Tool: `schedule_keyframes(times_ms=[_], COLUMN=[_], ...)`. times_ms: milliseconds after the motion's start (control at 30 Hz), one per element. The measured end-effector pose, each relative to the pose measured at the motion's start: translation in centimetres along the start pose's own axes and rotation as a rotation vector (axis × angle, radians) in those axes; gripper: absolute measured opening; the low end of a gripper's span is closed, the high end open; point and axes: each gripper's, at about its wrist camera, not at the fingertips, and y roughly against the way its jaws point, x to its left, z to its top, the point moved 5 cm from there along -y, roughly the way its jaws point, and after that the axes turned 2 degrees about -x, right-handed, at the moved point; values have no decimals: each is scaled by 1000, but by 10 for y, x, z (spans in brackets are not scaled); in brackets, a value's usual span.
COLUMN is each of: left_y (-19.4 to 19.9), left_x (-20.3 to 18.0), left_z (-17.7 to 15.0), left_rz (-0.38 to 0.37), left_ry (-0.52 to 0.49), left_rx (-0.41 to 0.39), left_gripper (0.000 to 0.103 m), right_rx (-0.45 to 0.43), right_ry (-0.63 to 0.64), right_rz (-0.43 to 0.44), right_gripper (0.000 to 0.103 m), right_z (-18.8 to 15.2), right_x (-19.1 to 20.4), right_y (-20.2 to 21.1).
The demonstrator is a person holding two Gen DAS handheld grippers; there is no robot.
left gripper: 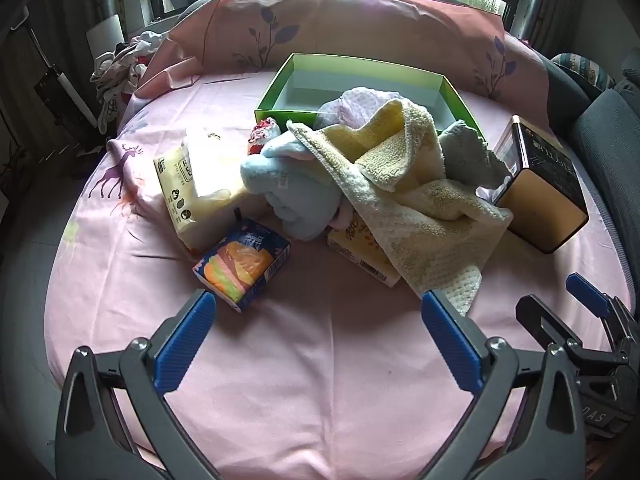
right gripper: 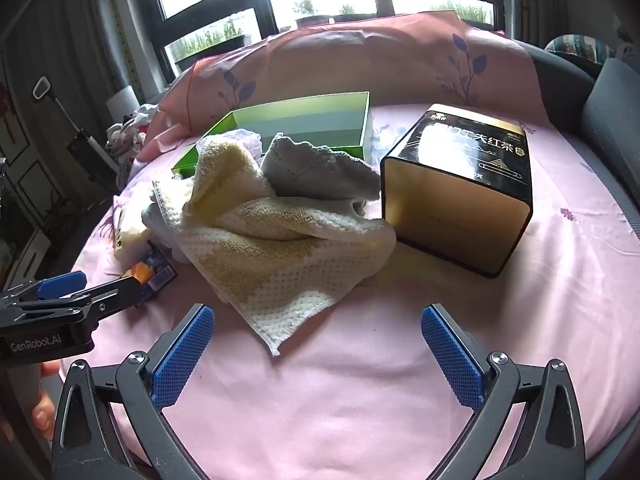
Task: Organize soft objects
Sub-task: 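Move the right tool toward the yellow waffle towel on the pile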
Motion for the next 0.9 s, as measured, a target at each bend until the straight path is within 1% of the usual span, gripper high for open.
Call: schedule_keyframes(times_ms=[67,100,167,233,367,600,733,900], left_y=[0,2,4,5,5,7,9,9], left_x=[-1,2,3,1,1,1,2,3], left_z=[3,1,0,0,-1,-1,-1,0], left_rz=[-11,-20,-16,4,7,8,-10,-13], left_ry=[6,11,4,-4,-5,-7,6,8], left_rx=[-13,-39,-57,-69,-75,-87,-94,-101], left_gripper=[102,102,102,102,102,102,102,102], right_rx=[1,3,4,5,-2,14,13,16], right_ry=[4,4,3,1,-1,-7,-5,-3], right_rz=[2,1,5,8,13,24,27,25], right_gripper=[103,103,103,103,103,103,103,103], right_z=[0,0,0,-1,-6,-4,-4,-5], right_x=[0,1,1,1,4,2,3,4], right_y=[0,0,0,-1,-4,-4,-5,-6])
